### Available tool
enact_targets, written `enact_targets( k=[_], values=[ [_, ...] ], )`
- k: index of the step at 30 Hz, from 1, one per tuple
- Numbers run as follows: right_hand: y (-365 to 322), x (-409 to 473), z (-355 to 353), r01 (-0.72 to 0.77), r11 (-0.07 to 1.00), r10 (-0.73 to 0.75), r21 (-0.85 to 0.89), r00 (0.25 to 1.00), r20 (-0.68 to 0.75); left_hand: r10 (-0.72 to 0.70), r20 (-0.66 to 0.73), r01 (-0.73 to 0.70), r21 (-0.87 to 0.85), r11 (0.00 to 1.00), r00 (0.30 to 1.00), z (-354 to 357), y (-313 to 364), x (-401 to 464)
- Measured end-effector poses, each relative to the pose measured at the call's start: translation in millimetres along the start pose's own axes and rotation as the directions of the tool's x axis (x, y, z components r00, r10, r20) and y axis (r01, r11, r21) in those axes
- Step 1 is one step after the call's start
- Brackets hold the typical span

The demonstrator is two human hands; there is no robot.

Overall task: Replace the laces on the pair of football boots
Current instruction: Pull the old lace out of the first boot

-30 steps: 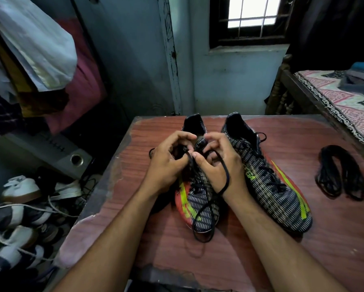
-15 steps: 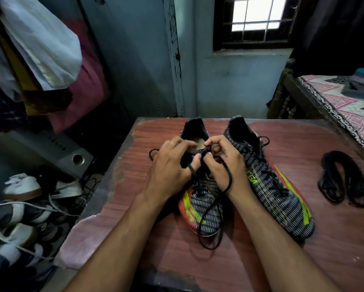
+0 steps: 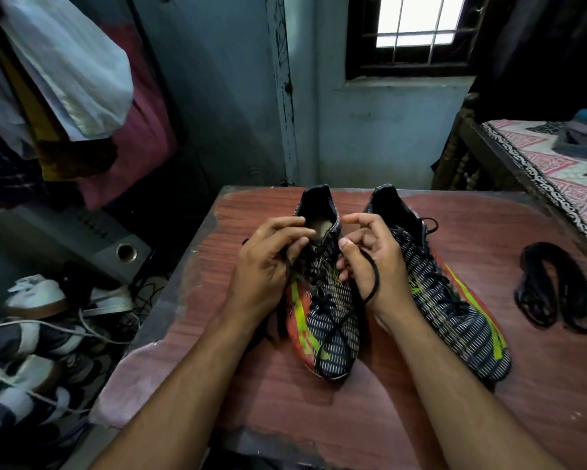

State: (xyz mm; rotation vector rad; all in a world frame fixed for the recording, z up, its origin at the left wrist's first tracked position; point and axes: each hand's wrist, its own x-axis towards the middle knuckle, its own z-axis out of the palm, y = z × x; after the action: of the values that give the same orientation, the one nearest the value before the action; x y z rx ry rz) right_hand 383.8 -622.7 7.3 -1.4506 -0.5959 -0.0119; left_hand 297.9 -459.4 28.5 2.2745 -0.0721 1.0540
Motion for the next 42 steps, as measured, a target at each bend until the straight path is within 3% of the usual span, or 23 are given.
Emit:
enact_targets(
  k=[3, 6, 9, 12, 16, 19, 21, 23, 27, 29, 31, 33, 35, 38, 40, 42],
  values=[
    [-1, -2, 1, 0.013, 1.000, -0.013, -0.005, 1.000, 0.009, -0.013, -0.103, 0.021, 0.073, 0.997, 0.995, -9, 3, -4],
    [-1, -6, 1, 0.054, 0.996, -0.052, -0.065, 0.998, 0.028, -0.010, 0.114, -0.005, 0.127, 0.992, 0.993, -26, -4, -14],
    [-2, -7, -1, 0.082, 0.990, -0.079, -0.111, 0.996, 0.030, 0.005, 0.358, -0.087, 0.214, 0.973, 0.934, -57, -16, -21],
    [-3, -6, 0, 0.082, 0.988, -0.080, -0.133, 0.997, 0.017, -0.017, 0.326, -0.112, 0.374, 0.920, 0.945, -82, -15, -20],
    [-7, -7, 2, 0.044, 0.998, -0.043, -0.055, 0.999, 0.016, -0.211, 0.280, 0.069, 0.443, 0.894, 0.936, -88, 5, -9],
    [-14, -9, 1, -0.041, 0.986, 0.041, 0.161, 0.999, 0.002, -0.465, 0.320, 0.324, 0.407, 0.854, 0.825, -91, 25, 12],
    [-18, -9, 0, -0.071, 0.958, 0.074, 0.277, 0.997, 0.000, -0.545, 0.382, 0.410, 0.380, 0.829, 0.746, -93, 36, 26],
    [-21, -7, -1, -0.094, 0.928, 0.104, 0.362, 0.995, -0.008, -0.524, 0.456, 0.442, 0.282, 0.852, 0.719, -92, 49, 36],
    [-28, -3, 1, -0.168, 0.839, 0.193, 0.518, 0.981, 0.007, -0.387, 0.432, 0.418, 0.025, 0.908, 0.815, -72, 76, 51],
    [-32, -5, -1, -0.190, 0.820, 0.218, 0.540, 0.976, 0.011, -0.346, 0.426, 0.363, 0.043, 0.931, 0.836, -52, 90, 57],
    [-35, -6, -5, -0.205, 0.771, 0.247, 0.603, 0.969, 0.013, -0.256, 0.460, 0.218, 0.136, 0.966, 0.850, -30, 102, 63],
    [-34, -6, -7, -0.195, 0.751, 0.235, 0.630, 0.972, 0.021, -0.172, 0.526, 0.123, 0.129, 0.984, 0.833, -14, 110, 67],
    [-31, -6, -6, -0.141, 0.824, 0.167, 0.549, 0.986, 0.002, -0.127, 0.574, 0.139, 0.024, 0.990, 0.809, -8, 110, 68],
    [-28, -9, -1, -0.032, 0.969, 0.044, 0.247, 0.998, -0.044, -0.129, 0.488, 0.147, 0.003, 0.989, 0.863, -12, 97, 70],
    [-25, -9, 0, 0.052, 0.999, -0.053, -0.004, 0.998, -0.041, -0.123, 0.349, 0.091, 0.106, 0.990, 0.929, -19, 79, 67],
    [-20, -10, 0, 0.145, 0.953, -0.151, -0.265, 0.988, -0.005, -0.116, 0.278, 0.047, 0.243, 0.969, 0.954, -25, 59, 58]
  ],
)
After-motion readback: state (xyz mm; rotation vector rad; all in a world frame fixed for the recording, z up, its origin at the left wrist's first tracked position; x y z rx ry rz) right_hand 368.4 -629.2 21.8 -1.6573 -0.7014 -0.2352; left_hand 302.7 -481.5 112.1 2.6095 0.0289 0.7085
